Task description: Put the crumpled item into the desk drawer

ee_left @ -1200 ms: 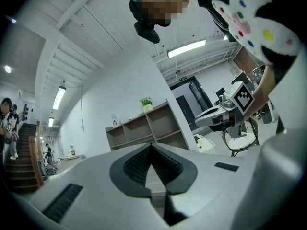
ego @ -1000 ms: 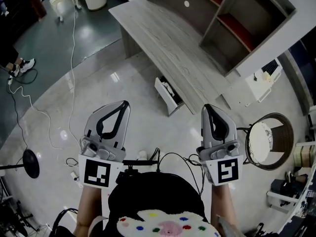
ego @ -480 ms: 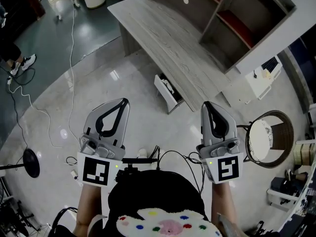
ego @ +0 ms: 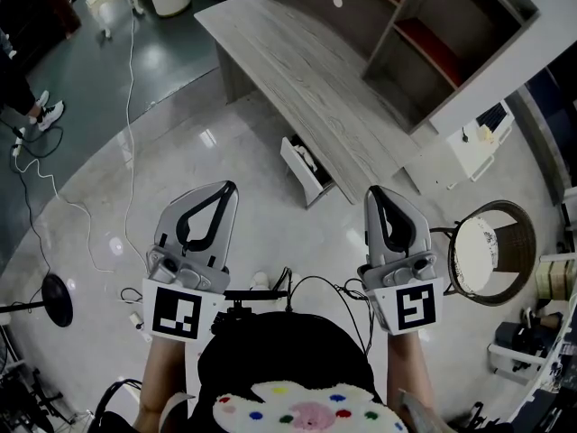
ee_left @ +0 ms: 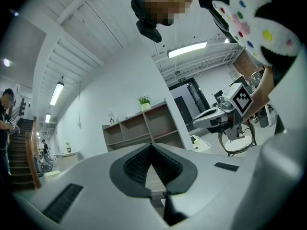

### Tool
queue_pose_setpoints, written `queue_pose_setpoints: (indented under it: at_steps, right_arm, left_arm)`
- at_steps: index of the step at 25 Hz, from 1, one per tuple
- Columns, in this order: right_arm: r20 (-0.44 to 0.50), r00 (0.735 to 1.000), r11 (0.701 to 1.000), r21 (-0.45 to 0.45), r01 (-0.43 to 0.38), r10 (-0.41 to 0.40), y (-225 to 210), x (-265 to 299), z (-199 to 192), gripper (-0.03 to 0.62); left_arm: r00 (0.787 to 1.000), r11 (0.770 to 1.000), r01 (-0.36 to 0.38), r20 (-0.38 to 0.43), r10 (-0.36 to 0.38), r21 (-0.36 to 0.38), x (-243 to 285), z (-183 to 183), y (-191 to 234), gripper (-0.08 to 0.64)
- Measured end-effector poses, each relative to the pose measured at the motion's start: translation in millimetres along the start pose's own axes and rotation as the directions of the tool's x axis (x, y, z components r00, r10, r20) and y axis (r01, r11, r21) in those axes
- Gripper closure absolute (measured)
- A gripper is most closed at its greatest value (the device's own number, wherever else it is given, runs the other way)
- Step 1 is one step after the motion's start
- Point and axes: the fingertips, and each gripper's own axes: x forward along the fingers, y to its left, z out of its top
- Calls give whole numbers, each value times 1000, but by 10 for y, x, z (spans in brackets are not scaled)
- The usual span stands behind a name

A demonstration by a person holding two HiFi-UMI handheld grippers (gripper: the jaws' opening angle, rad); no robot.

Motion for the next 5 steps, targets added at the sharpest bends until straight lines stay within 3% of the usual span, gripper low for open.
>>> queue_pose_setpoints:
  at_steps: [5]
  right_arm:
    - [5, 1000, 1000, 15, 23, -23, -29, 24, 23, 583]
  left_arm:
    - [1000, 1000, 5, -6, -5, 3, 20, -16, -12, 554]
